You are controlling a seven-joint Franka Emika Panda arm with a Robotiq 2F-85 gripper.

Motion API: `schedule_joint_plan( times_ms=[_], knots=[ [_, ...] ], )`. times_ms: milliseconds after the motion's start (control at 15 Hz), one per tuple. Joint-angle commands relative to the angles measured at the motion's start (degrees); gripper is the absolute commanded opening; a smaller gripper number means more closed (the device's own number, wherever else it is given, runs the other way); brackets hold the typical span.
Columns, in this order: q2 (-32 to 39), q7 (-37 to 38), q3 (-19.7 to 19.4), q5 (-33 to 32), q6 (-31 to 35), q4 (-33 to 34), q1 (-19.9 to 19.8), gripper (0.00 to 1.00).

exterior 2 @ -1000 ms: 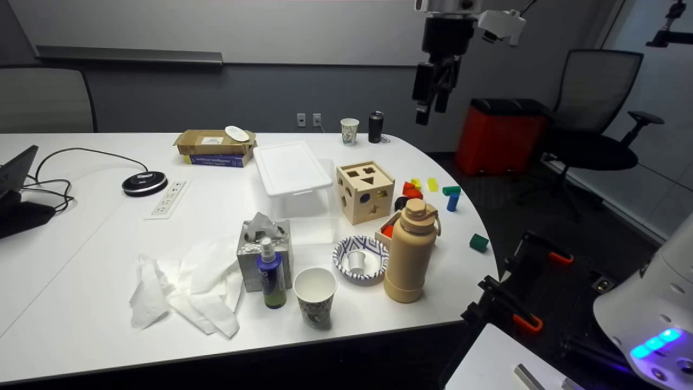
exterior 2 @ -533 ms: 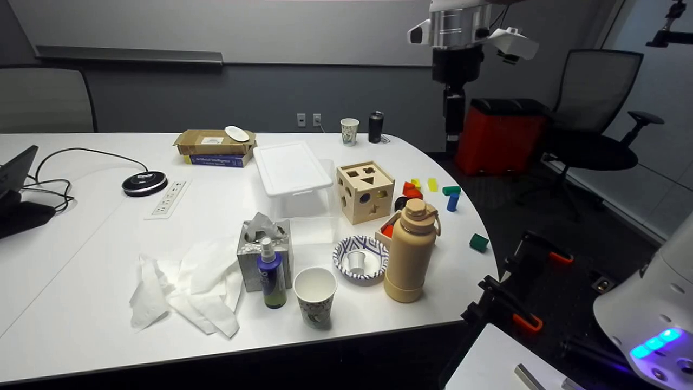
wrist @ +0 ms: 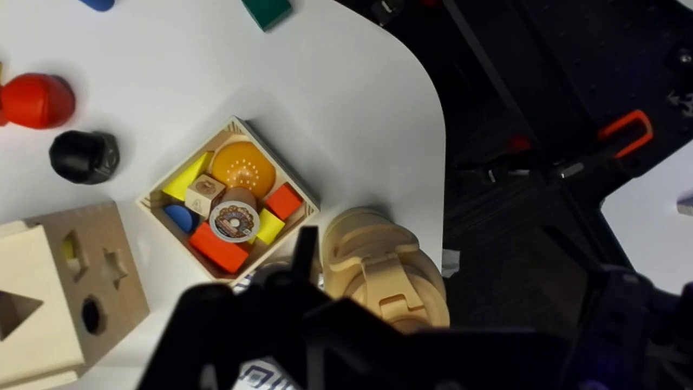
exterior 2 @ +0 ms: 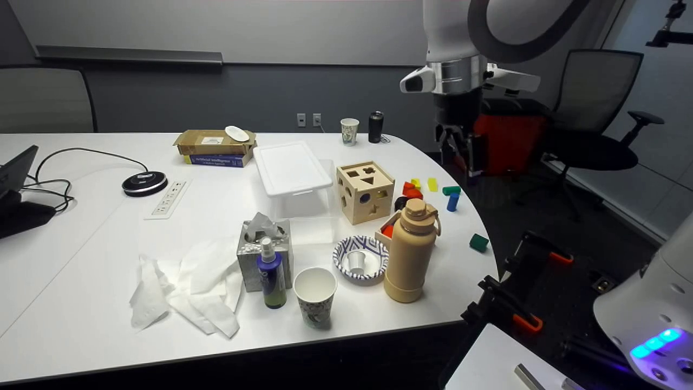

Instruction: Move the bottle closer to the blocks

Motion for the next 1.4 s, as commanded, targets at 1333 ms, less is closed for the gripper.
schedule_joint_plan(
  times_ms=[1333],
  knots=[
    [14.3,-11.31,4.21,9.06,27.14,-2.21,0.37,1.0]
  ],
)
